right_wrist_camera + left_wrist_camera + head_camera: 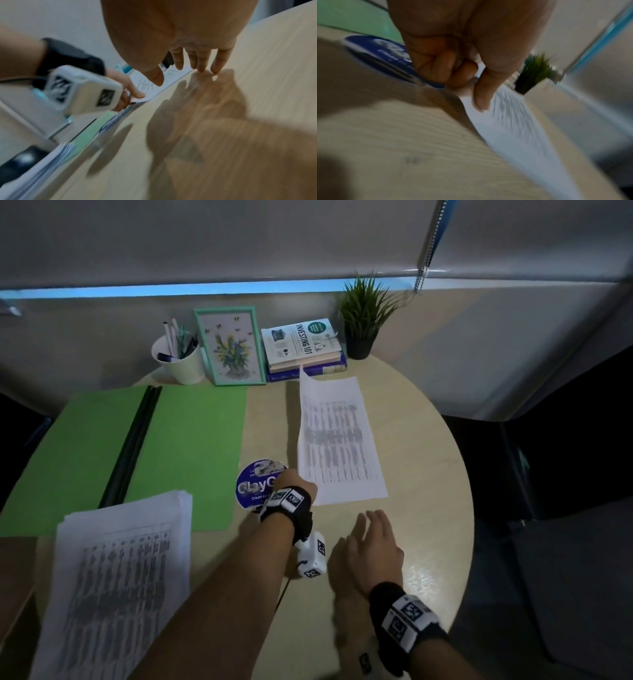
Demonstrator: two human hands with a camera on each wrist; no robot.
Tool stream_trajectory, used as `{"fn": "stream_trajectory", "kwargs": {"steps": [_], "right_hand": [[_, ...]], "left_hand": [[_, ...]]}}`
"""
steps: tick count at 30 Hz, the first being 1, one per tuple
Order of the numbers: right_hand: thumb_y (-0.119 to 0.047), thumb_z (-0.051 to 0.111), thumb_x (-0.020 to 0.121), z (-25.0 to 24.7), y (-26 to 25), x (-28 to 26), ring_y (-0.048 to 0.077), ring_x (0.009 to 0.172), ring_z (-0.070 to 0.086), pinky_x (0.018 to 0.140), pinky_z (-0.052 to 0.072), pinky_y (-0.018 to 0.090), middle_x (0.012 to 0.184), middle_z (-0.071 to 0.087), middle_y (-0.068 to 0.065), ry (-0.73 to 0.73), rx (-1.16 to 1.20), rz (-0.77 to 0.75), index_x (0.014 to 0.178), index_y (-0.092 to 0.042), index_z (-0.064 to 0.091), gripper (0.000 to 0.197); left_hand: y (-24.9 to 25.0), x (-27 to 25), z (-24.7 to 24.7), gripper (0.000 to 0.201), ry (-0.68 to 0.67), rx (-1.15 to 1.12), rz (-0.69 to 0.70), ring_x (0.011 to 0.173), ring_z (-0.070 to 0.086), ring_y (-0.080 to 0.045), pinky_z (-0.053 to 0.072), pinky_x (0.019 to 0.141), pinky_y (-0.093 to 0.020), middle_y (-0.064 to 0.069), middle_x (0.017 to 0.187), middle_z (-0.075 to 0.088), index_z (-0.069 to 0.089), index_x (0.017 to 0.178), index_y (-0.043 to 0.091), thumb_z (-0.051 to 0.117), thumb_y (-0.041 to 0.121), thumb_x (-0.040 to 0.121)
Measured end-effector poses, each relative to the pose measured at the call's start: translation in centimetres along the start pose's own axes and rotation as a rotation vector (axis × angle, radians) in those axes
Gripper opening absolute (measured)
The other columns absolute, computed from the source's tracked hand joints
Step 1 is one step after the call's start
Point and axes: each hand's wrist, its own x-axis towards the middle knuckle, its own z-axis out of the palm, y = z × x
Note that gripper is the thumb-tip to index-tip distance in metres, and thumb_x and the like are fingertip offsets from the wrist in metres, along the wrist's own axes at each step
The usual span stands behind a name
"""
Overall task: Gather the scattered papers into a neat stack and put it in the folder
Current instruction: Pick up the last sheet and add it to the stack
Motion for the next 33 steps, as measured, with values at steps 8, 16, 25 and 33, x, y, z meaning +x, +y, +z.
{"fn": "stream_trajectory", "kwargs": {"steps": [8, 16, 25, 33], "right_hand": [[-0.032, 0.062, 0.093, -2.9, -2.0, 3.0, 0.027, 0.138, 0.040, 0.108, 0.033, 0.034, 0.153, 0.036, 0.014, 0.119, 0.665, 0.313, 0.153, -0.008, 0.017, 0.079], [-0.017, 0.065, 0.091, 3.0, -8.1, 1.0, 0.028, 0.096, 0.068, 0.090, 0.055, 0.048, 0.112, 0.071, 0.009, -0.202, 0.701, 0.167, 0.118, -0.016, 0.064, 0.027], [-0.011, 0.061, 0.093, 13.0, -15.8, -7.2, 0.026, 0.077, 0.068, 0.079, 0.059, 0.048, 0.089, 0.073, 0.008, -0.424, 0.514, -0.057, 0.106, -0.012, 0.067, 0.014], [-0.016, 0.065, 0.090, 17.5, -18.4, -11.3, 0.015, 0.067, 0.062, 0.056, 0.045, 0.021, 0.080, 0.066, -0.003, -0.510, 0.214, -0.193, 0.107, -0.018, 0.061, 0.017]], "left_hand": [[-5.8, -6.0, -5.0, 0.023, -0.243, -0.233, 0.068, 0.096, 0.066, -0.020, 0.050, 0.097, -0.041, -0.006, 0.113, 0.071, 0.068, 0.107, 0.015, 0.070, 0.024, 0.087], [-15.9, -10.8, -15.3, 0.039, -0.261, -0.119, -0.030, 0.075, 0.063, -0.018, 0.048, 0.064, -0.027, -0.008, 0.111, 0.071, 0.069, 0.109, 0.011, 0.074, 0.037, 0.082], [-29.5, -11.2, -22.8, 0.056, -0.067, -0.121, -0.165, 0.110, 0.059, -0.026, 0.047, 0.092, -0.029, -0.007, 0.128, 0.061, 0.058, 0.128, 0.006, 0.066, 0.044, 0.087], [-38.4, -10.4, -22.1, 0.052, -0.031, -0.264, -0.312, 0.103, 0.062, -0.031, 0.052, 0.082, -0.033, -0.016, 0.123, 0.063, 0.060, 0.123, -0.002, 0.074, 0.030, 0.084]]}}
